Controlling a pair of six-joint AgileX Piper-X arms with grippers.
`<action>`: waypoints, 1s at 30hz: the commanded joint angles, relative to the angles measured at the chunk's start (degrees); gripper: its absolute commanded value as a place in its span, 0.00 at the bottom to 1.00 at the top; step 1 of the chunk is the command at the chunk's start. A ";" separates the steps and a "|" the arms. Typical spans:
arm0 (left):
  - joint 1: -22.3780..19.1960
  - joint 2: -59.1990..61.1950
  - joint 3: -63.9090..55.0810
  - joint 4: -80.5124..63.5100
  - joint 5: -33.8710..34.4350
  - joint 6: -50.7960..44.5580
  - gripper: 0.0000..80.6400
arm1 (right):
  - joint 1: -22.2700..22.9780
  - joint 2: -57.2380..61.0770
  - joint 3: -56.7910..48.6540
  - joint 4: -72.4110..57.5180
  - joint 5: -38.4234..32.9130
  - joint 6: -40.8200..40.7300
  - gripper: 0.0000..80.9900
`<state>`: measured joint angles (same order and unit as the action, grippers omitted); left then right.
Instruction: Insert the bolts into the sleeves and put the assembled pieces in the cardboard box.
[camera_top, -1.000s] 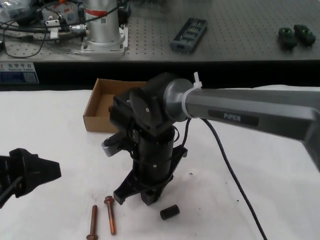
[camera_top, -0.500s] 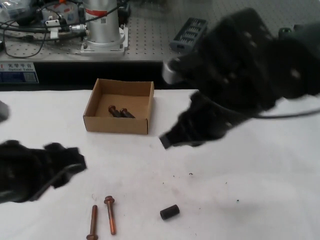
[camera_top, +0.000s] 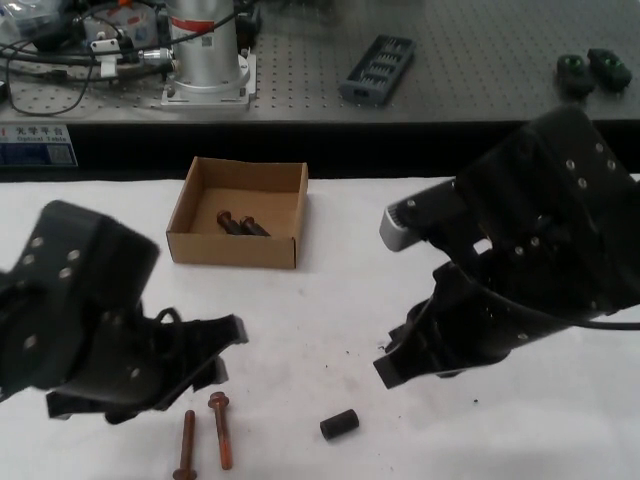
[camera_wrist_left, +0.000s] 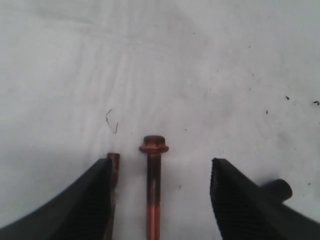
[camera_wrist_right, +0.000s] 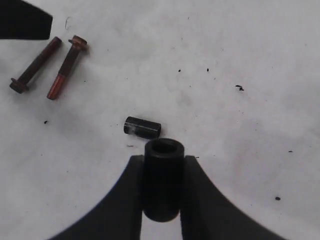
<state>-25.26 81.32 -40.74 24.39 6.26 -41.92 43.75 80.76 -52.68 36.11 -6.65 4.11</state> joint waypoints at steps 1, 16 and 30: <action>-0.26 5.38 -4.65 1.27 -1.32 -1.09 0.52 | -0.36 -0.84 -0.09 -0.89 -0.77 0.17 0.06; -6.52 12.62 -10.18 6.90 -4.40 -0.98 0.52 | -0.36 -0.84 -0.12 -3.90 -0.24 0.17 0.06; -6.92 14.88 -10.18 8.13 -7.17 -1.12 0.44 | -0.36 -0.84 -0.12 -1.35 -0.25 0.17 0.06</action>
<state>-31.96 95.13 -50.25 32.92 0.82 -42.01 43.75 80.76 -52.63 34.51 -6.65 4.18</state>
